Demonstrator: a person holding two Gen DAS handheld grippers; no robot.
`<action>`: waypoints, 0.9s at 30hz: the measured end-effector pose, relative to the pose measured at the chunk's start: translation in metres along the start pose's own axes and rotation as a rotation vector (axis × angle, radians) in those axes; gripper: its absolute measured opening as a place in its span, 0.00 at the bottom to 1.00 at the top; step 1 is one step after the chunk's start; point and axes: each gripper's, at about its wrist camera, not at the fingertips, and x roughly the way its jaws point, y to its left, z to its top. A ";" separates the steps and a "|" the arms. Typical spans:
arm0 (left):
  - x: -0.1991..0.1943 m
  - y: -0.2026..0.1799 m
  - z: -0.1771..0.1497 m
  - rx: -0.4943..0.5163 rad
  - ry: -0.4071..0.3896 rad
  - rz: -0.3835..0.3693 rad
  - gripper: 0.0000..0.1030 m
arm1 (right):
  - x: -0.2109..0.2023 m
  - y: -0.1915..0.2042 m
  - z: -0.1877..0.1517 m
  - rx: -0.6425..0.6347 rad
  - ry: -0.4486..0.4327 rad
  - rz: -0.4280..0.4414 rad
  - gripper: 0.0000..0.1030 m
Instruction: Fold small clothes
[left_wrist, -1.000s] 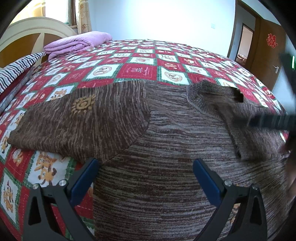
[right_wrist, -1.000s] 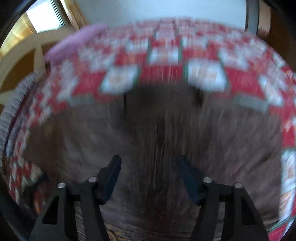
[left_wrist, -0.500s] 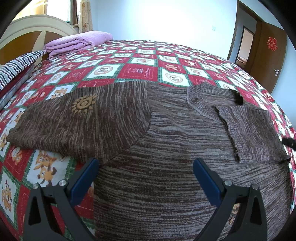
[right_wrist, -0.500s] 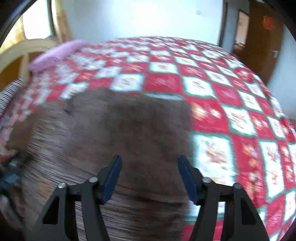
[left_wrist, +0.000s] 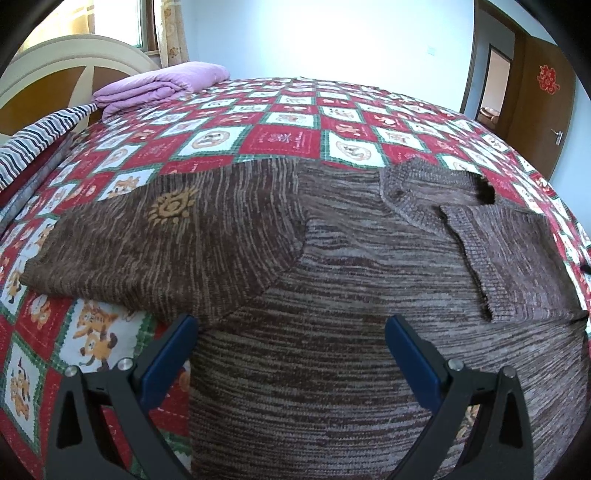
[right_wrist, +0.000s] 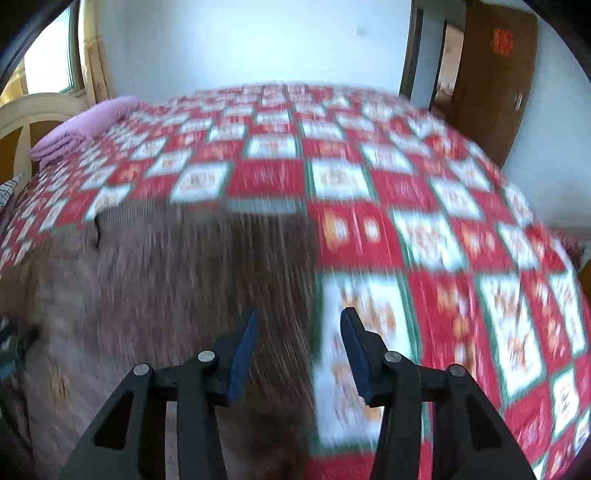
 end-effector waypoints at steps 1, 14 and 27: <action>0.000 0.000 0.000 -0.001 0.000 0.001 1.00 | 0.009 0.007 0.008 -0.010 0.015 0.016 0.47; 0.002 0.014 0.000 -0.079 0.002 -0.011 1.00 | 0.025 -0.041 -0.012 0.094 0.035 -0.014 0.44; 0.002 0.019 -0.001 -0.099 0.006 -0.024 1.00 | -0.023 -0.016 -0.039 0.046 -0.024 -0.012 0.47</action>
